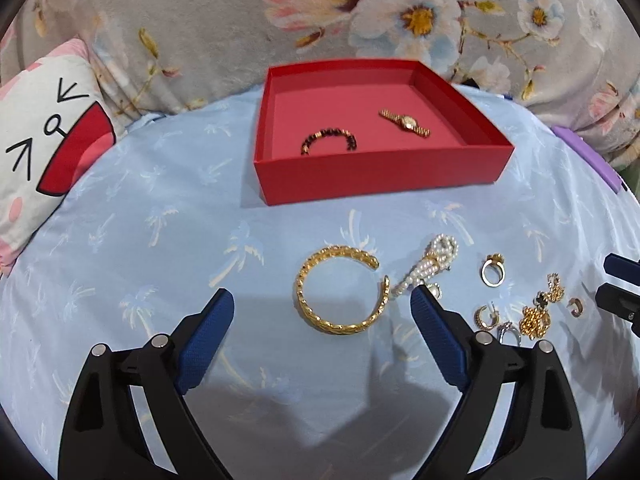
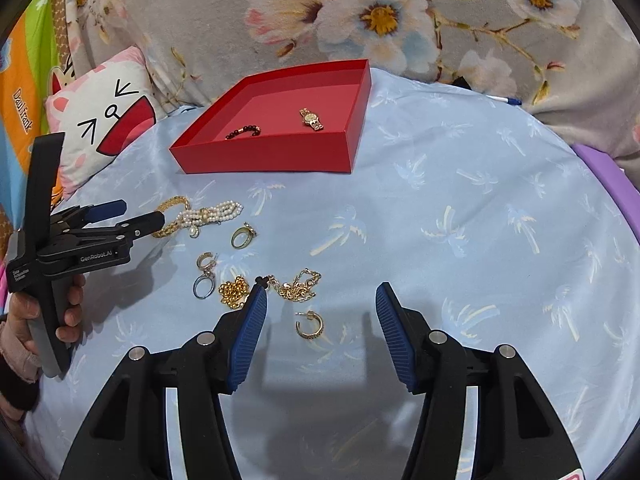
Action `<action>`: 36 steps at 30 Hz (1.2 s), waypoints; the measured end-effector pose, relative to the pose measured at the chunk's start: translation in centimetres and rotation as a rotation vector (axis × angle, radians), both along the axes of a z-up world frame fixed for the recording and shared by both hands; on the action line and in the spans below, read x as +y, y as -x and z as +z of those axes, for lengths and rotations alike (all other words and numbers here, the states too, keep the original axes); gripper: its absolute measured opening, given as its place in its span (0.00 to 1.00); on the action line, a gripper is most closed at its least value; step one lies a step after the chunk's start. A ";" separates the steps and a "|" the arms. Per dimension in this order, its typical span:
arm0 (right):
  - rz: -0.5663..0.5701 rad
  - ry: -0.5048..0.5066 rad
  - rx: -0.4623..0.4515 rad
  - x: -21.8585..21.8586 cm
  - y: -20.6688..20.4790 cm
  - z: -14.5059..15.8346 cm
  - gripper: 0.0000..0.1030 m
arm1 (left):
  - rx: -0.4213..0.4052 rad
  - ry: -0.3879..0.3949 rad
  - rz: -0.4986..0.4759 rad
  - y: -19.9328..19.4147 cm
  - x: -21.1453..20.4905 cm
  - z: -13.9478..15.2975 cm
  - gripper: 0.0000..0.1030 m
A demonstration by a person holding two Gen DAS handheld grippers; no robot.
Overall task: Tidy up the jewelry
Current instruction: 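Grasp the gold cuff bangle with the left tool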
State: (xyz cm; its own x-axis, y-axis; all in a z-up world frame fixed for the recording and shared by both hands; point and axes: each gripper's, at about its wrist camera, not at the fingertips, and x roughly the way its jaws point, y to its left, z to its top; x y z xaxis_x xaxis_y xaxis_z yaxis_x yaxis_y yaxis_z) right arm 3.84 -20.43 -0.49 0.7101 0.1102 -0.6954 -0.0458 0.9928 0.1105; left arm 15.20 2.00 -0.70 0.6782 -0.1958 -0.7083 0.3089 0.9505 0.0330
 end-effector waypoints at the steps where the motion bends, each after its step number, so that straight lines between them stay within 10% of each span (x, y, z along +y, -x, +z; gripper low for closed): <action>1: 0.003 0.003 0.003 0.1 0.0 -0.1 0.54 | 0.012 0.001 -0.002 -0.2 0.0 -0.1 0.84; 18: 0.021 0.032 0.007 1.0 -0.2 -0.8 0.54 | 0.076 -0.024 -0.035 -1.1 -0.7 -1.1 0.48; 36: 0.061 0.047 -0.005 2.4 -1.3 -0.7 0.54 | 0.000 0.000 -0.012 1.1 0.0 0.1 0.47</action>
State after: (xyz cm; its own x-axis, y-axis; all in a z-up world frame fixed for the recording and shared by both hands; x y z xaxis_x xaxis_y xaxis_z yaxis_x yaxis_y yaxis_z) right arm 5.16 -18.03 -1.15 0.7062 0.1209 -0.6976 -0.1072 0.9922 0.0635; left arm 14.10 1.97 -0.61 0.6756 -0.2037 -0.7086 0.3202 0.9468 0.0331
